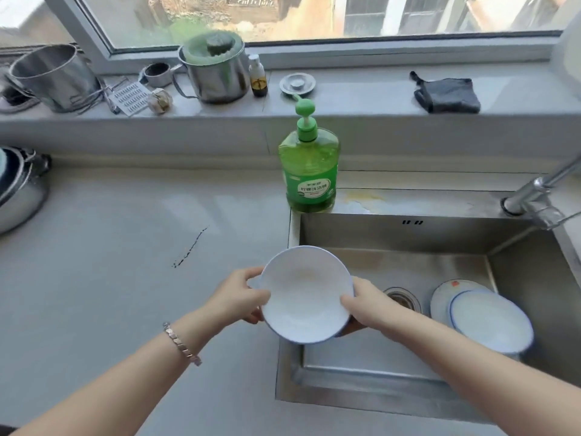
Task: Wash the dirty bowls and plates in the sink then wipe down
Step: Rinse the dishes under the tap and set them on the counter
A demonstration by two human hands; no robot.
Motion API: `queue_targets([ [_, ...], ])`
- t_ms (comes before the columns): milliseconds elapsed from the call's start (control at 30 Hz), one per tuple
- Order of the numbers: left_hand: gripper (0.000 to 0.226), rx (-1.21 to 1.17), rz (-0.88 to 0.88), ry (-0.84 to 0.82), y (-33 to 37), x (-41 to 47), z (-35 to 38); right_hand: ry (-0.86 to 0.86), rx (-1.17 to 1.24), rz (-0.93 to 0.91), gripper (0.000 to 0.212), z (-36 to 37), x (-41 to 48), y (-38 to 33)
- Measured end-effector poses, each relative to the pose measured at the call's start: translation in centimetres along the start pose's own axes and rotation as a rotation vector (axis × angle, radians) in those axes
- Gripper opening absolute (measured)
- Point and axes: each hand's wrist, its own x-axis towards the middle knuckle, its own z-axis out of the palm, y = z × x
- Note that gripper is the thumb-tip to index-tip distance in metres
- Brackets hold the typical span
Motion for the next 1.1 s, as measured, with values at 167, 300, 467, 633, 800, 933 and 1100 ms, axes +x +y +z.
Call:
queue_targets([
  [167,0.043,0.048,0.011,0.026,-1.4,4.6,-7.3,0.021,0.045,0.091,0.052,5.4,6.2,-5.2],
  [300,0.023,-0.039,0.035,0.030,-1.3,8.3,-10.2,0.076,0.116,0.204,0.046,6.8,10.3,-8.1],
  [467,0.018,-0.124,0.090,0.078,-1.0,12.4,-11.5,0.127,0.227,0.190,0.027,6.7,13.4,-11.5],
  [633,0.029,-0.141,0.196,0.154,-1.0,12.1,-10.7,0.203,0.367,0.135,0.033,6.3,14.7,-12.2],
  [800,0.034,-0.056,0.042,0.124,-3.3,7.5,-5.0,0.100,0.150,0.081,0.050,6.0,10.3,-7.2],
  [933,0.015,0.134,0.004,-0.182,-2.8,5.2,2.0,0.021,0.040,0.205,0.037,2.5,5.1,1.9],
  [1100,0.018,0.241,0.026,-0.297,0.2,5.1,12.8,0.252,0.102,0.402,0.024,-6.8,-1.6,14.5],
])
